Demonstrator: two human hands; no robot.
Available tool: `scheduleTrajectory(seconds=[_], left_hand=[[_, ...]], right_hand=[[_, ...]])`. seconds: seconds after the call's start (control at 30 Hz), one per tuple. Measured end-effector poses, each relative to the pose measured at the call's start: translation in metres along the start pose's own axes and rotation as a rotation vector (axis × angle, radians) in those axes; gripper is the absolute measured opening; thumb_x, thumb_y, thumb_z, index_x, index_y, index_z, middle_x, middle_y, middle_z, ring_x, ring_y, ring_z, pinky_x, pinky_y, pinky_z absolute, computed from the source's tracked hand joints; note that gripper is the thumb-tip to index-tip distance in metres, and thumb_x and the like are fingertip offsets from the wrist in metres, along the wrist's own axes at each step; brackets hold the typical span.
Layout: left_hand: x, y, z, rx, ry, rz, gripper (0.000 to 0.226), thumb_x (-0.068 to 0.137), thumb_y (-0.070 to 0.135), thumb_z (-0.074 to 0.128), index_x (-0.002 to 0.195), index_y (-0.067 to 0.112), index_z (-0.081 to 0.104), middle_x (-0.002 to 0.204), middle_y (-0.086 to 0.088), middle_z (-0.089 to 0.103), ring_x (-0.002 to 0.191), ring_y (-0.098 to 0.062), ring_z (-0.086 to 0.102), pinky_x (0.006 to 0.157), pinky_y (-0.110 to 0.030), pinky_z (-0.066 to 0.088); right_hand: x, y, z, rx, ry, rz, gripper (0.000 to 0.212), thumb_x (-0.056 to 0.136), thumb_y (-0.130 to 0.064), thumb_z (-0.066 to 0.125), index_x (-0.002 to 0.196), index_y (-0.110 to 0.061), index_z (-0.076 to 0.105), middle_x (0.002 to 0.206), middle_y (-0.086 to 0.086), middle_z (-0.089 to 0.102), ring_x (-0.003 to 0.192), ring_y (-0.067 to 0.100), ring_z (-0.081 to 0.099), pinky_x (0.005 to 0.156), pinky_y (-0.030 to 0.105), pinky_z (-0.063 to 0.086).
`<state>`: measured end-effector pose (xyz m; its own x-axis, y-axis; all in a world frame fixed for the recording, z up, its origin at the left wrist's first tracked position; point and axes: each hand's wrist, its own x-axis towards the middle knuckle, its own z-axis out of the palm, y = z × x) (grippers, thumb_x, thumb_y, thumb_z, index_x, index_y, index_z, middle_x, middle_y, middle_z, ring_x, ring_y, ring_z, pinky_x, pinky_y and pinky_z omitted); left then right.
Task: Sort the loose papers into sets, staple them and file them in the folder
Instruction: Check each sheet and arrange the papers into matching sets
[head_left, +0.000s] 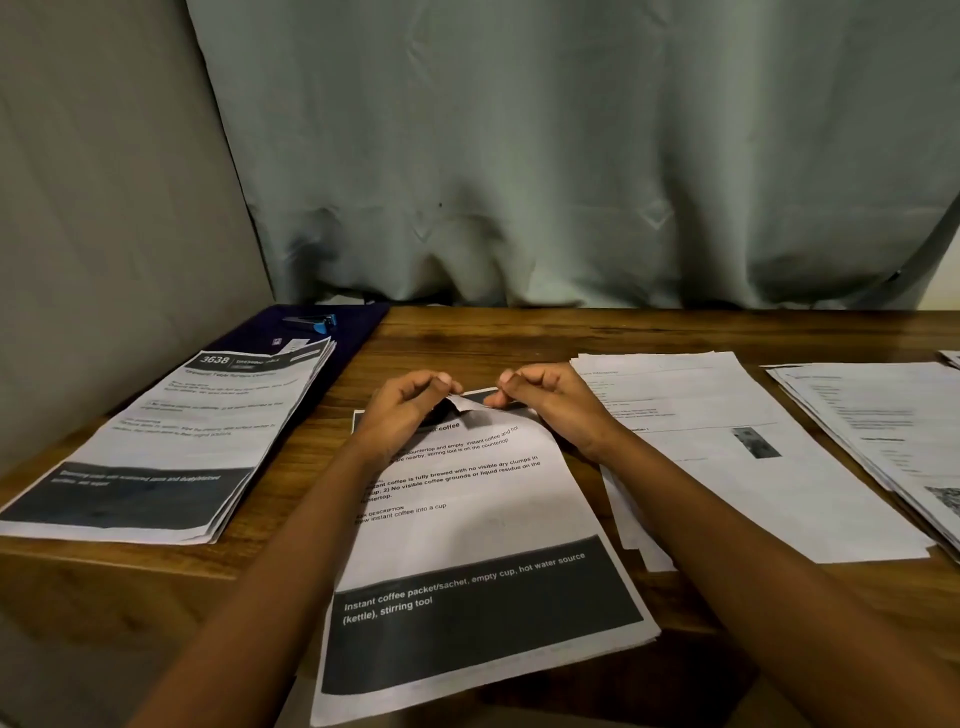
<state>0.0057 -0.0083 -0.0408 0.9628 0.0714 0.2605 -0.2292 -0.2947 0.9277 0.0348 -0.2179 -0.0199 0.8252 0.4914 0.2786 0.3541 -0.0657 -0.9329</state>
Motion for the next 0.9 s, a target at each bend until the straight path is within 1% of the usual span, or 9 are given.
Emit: scheduleTrajectory(seconds=[0.1,0.17,0.23,0.33,0.43,0.53,0.7,0.83,0.9], left_hand=[[0.003,-0.004,-0.001,-0.017,-0.016,-0.003,0.011,0.09,0.022,0.062,0.086,0.017,0.071,0.101,-0.002,0.072,0.101,-0.02,0.066,0.092,-0.033,0.049],[0.004,-0.004,-0.001,-0.04,-0.021,-0.025,0.011,0.088,0.006,0.063,0.083,0.015,0.068,0.104,-0.004,0.071,0.104,-0.019,0.065,0.094,-0.032,0.049],[0.003,-0.002,0.0,-0.037,-0.028,-0.028,0.018,0.087,-0.002,0.06,0.082,0.014,0.066,0.106,-0.008,0.07,0.103,-0.019,0.064,0.09,-0.028,0.049],[0.001,0.001,0.001,-0.048,-0.031,-0.029,0.025,0.086,-0.009,0.055,0.088,0.014,0.064,0.1,-0.014,0.065,0.088,-0.015,0.061,0.074,-0.018,0.049],[0.001,0.003,0.001,-0.058,-0.034,-0.037,0.03,0.086,-0.011,0.052,0.097,0.015,0.063,0.103,-0.009,0.064,0.088,-0.012,0.06,0.07,-0.016,0.049],[0.0,0.003,0.001,-0.081,-0.033,-0.041,0.035,0.086,-0.012,0.051,0.104,0.016,0.062,0.109,-0.004,0.064,0.091,-0.009,0.061,0.069,-0.015,0.048],[0.001,0.001,0.0,-0.112,-0.057,-0.035,0.044,0.087,-0.012,0.05,0.115,0.019,0.06,0.122,-0.002,0.062,0.099,-0.007,0.064,0.068,-0.016,0.05],[0.002,0.0,-0.001,-0.108,-0.066,-0.027,0.049,0.087,-0.013,0.049,0.123,0.019,0.058,0.128,-0.003,0.06,0.109,-0.014,0.062,0.069,-0.016,0.05],[0.002,-0.001,-0.001,-0.105,-0.064,-0.026,0.05,0.087,-0.013,0.049,0.123,0.021,0.058,0.128,-0.003,0.06,0.111,-0.014,0.061,0.07,-0.017,0.051]], right_hand=[[0.001,0.001,-0.001,-0.033,-0.006,-0.009,0.031,0.097,-0.026,0.05,0.079,-0.019,0.073,0.092,0.001,0.074,0.099,0.018,0.066,0.096,0.033,0.046],[0.003,0.003,-0.002,-0.135,0.115,-0.051,0.023,0.096,-0.024,0.053,0.084,-0.02,0.072,0.095,-0.001,0.072,0.099,0.016,0.064,0.094,0.032,0.048],[0.005,0.006,-0.006,-0.358,0.24,-0.066,0.013,0.094,-0.02,0.057,0.094,-0.017,0.07,0.097,-0.004,0.068,0.095,0.012,0.062,0.086,0.023,0.049],[0.006,0.011,-0.01,-0.609,0.255,0.054,0.016,0.091,-0.02,0.061,0.104,-0.012,0.067,0.096,-0.001,0.067,0.084,0.01,0.059,0.077,0.021,0.046],[0.008,0.013,-0.008,-0.568,0.228,0.137,0.013,0.088,-0.012,0.063,0.1,-0.01,0.067,0.091,0.009,0.071,0.076,0.014,0.062,0.069,0.021,0.046],[0.008,0.013,-0.008,-0.458,0.241,0.168,0.017,0.084,-0.006,0.067,0.101,-0.009,0.066,0.091,0.012,0.07,0.082,0.021,0.065,0.072,0.023,0.049],[0.008,0.008,-0.011,-0.282,0.259,0.189,0.025,0.077,-0.005,0.075,0.099,-0.011,0.064,0.081,-0.001,0.066,0.08,0.013,0.063,0.073,0.021,0.049],[0.01,0.009,-0.012,-0.137,0.262,0.206,0.011,0.082,-0.007,0.069,0.091,-0.014,0.069,0.095,0.006,0.072,0.093,0.021,0.068,0.089,0.034,0.054],[0.008,0.004,-0.012,-0.03,0.229,0.21,0.01,0.09,-0.009,0.061,0.095,-0.012,0.07,0.097,0.008,0.072,0.09,0.02,0.068,0.08,0.028,0.055]])
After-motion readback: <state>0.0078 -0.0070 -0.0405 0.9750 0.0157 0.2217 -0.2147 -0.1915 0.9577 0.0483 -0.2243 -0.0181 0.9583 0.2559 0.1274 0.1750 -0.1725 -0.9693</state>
